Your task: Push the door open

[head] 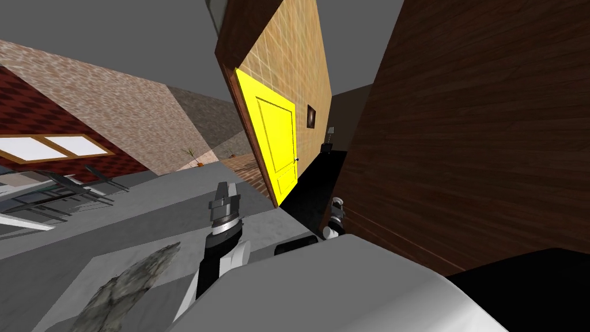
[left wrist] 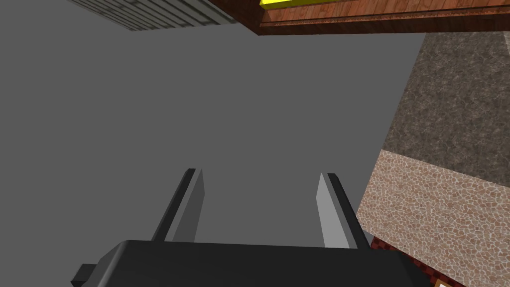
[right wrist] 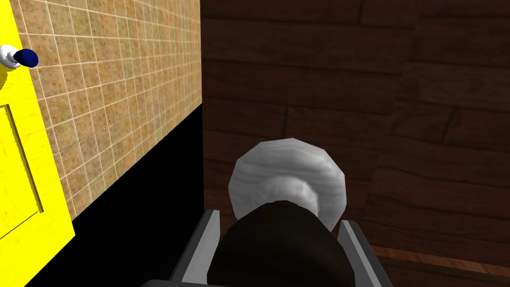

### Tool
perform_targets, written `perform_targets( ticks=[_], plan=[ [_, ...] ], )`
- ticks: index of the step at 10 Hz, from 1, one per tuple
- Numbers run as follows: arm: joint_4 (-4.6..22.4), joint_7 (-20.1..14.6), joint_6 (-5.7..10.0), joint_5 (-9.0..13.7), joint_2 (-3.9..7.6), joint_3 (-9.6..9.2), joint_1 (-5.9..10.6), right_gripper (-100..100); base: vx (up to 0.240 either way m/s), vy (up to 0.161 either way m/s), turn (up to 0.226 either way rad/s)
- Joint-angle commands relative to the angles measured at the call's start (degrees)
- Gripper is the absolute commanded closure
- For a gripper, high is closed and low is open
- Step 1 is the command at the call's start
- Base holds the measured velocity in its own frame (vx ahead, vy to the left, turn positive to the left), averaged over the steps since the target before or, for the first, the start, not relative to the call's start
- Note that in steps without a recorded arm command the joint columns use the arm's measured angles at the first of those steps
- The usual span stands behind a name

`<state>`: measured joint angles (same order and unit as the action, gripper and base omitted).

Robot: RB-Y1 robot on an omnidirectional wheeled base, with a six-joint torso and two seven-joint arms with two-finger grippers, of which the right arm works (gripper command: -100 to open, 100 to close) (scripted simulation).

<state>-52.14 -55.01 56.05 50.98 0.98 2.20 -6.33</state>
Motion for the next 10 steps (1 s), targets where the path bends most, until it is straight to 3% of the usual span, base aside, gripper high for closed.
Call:
perform_targets(
  ticks=[1,4,10],
  plan=[
    [-0.74,0.35,0.28,0.71,0.70,1.01,-0.05,100,0.184,-0.092,-0.056],
    [-0.87,0.71,0.58,1.92,1.16,2.44,-0.18,100,0.195,-0.076,-0.058],
    [-1.26,1.85,1.56,5.82,1.86,7.00,-0.59,100,0.172,-0.085,-0.062]
  ],
)
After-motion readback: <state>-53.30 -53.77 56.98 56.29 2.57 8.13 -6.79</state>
